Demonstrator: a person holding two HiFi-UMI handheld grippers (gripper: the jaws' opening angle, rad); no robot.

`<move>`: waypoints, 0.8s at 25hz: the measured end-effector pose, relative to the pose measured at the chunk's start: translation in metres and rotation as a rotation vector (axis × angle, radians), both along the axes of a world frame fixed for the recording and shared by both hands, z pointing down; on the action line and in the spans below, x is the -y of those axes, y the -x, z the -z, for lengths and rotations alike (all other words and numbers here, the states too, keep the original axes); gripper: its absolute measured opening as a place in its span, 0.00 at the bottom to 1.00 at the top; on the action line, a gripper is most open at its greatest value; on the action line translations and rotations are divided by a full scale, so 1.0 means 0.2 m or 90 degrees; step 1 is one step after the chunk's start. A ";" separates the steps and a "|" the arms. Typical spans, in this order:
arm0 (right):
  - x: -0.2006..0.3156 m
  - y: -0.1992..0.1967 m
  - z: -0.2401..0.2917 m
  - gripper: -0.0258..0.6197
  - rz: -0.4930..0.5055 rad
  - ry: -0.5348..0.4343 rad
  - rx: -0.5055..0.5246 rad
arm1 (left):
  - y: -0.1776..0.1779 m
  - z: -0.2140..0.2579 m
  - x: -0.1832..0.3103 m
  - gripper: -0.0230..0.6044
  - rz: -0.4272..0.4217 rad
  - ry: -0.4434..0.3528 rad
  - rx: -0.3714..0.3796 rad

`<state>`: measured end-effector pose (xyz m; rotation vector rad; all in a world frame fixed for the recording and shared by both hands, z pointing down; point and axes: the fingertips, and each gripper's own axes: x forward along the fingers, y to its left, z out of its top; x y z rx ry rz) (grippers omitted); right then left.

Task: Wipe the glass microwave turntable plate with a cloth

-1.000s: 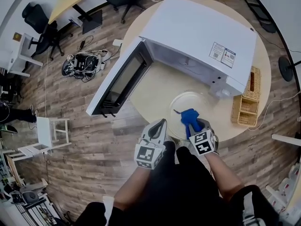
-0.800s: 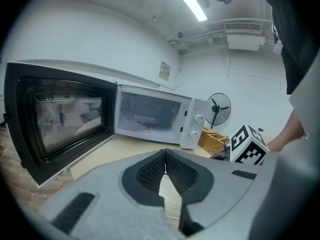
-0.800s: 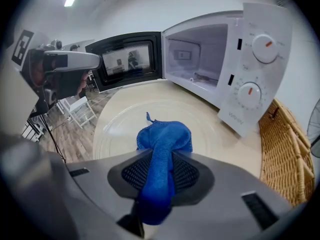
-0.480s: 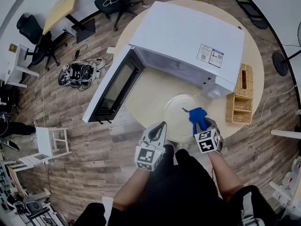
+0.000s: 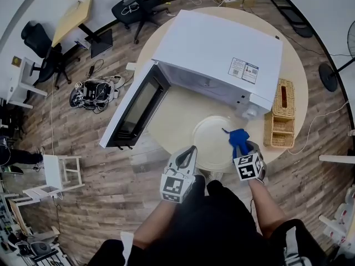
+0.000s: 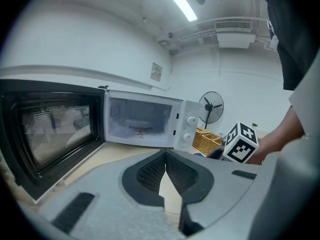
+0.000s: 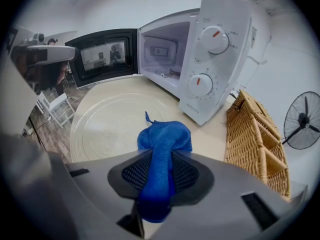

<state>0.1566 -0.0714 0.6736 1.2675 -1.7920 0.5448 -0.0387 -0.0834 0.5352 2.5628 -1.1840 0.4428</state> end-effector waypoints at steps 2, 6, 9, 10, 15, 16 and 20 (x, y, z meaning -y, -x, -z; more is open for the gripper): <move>0.03 0.03 0.09 0.19 0.001 -0.027 0.018 | 0.00 0.03 0.01 0.05 -0.002 -0.011 0.003; 0.14 0.12 0.39 0.19 0.006 -0.128 0.073 | 0.02 0.10 0.06 0.05 0.001 -0.042 0.017; 0.20 0.17 0.63 0.19 0.011 -0.203 0.119 | 0.03 0.18 0.09 0.05 0.010 -0.063 0.008; 0.22 0.19 0.72 0.19 0.013 -0.229 0.133 | 0.03 0.22 0.10 0.05 0.012 -0.071 0.004; 0.31 0.24 1.13 0.19 0.026 -0.368 0.192 | 0.05 0.42 0.13 0.05 0.018 -0.129 -0.007; 0.32 0.25 1.21 0.19 0.030 -0.394 0.202 | 0.05 0.46 0.13 0.05 0.018 -0.144 -0.004; 0.34 0.28 1.53 0.18 0.048 -0.494 0.235 | 0.07 0.64 0.14 0.05 0.034 -0.182 -0.030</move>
